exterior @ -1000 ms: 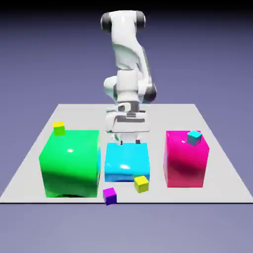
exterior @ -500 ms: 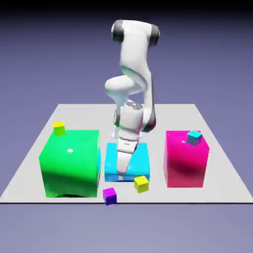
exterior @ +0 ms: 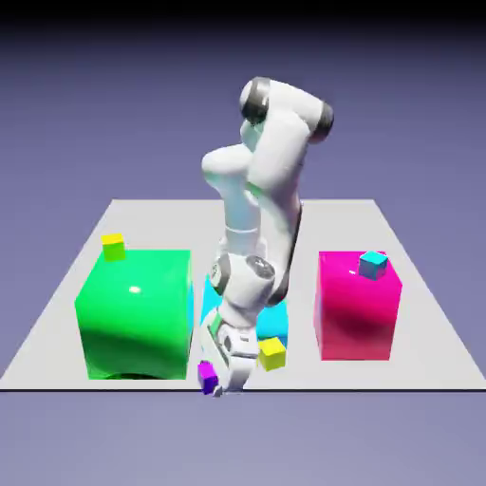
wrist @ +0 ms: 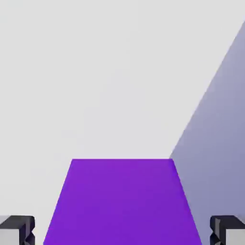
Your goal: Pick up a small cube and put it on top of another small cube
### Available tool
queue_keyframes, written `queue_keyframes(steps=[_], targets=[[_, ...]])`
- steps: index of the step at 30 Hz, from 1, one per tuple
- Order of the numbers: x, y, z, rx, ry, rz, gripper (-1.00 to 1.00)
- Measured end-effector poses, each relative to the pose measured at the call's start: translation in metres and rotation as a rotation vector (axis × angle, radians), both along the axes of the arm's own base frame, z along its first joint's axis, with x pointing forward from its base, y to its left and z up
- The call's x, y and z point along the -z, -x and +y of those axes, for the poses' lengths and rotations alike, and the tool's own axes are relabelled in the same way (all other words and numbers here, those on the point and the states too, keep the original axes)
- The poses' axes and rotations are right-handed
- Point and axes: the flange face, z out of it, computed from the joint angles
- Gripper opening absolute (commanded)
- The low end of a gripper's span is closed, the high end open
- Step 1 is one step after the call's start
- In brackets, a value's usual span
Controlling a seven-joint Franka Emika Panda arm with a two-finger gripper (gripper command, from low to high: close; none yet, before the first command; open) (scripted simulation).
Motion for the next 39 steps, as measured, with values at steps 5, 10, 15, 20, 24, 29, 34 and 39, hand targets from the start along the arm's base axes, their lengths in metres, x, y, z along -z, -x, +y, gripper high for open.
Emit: queue_keyframes(steps=[5,10,15,20,24,29,34,39], targets=[[-0.065,0.007,0.019,0.000,0.000,0.001,-1.00],[-0.092,0.030,0.045,-0.273,0.027,-0.005,-1.00],[-0.109,0.060,0.071,-0.545,0.034,-0.004,-1.00],[-0.116,0.096,0.098,-0.818,0.019,-0.001,-1.00],[-0.117,0.119,0.114,-0.976,0.000,0.000,-1.00],[-0.102,0.108,0.112,-0.979,0.028,-0.010,-1.00],[-0.077,0.101,0.110,-0.980,0.026,-0.007,-1.00],[-0.051,0.099,0.109,-0.976,0.000,0.001,1.00]])
